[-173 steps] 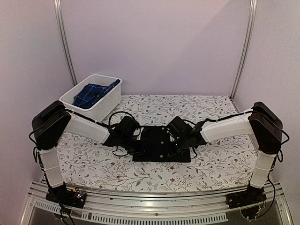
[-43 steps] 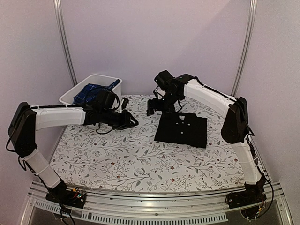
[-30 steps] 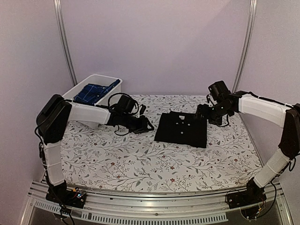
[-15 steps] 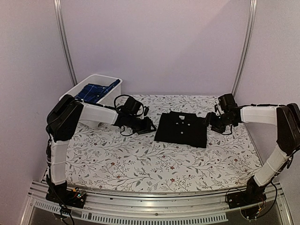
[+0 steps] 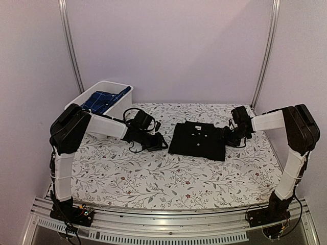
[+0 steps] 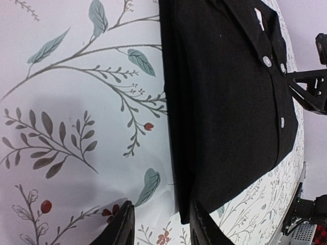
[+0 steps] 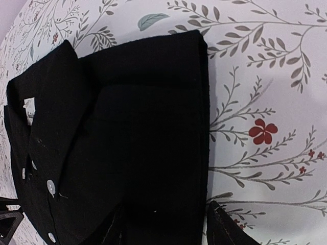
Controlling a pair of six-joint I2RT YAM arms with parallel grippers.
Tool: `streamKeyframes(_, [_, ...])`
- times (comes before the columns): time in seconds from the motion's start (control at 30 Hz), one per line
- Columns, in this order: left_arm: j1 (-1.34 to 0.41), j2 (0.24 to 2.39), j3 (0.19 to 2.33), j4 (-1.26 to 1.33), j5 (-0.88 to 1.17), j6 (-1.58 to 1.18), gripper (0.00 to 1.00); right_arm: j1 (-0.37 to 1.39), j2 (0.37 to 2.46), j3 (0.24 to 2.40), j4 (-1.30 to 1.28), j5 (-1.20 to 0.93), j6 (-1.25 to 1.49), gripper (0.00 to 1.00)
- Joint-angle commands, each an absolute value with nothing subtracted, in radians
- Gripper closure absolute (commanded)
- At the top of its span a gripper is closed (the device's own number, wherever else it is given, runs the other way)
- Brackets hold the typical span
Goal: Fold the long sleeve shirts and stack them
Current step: Move the square-folded shirt to the center of the board.
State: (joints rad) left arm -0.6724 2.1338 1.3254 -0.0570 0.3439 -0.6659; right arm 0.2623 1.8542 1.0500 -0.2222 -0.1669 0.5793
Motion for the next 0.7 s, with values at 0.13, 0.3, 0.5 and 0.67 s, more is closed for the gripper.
streamKeyframes(0.13, [-0.680, 2.067, 1.296, -0.028, 0.357, -0.662, 0.64, 0.285, 1.941, 1.056, -0.229, -0.152, 0.579, 0.64])
streamKeyframes(0.3, [-0.680, 2.065, 1.299, -0.035, 0.367, -0.653, 0.64, 0.294, 1.944, 1.033, -0.278, -0.106, 0.567, 0.93])
streamKeyframes(0.5, [-0.681, 2.040, 1.288, -0.048, 0.387, -0.639, 0.64, 0.267, 1.846, 0.962, -0.354, -0.059, 0.537, 0.96])
streamKeyframes(0.67, [-0.684, 2.002, 1.275, -0.058, 0.398, -0.632, 0.64, 0.221, 1.702, 0.837, -0.397, -0.043, 0.539, 0.95])
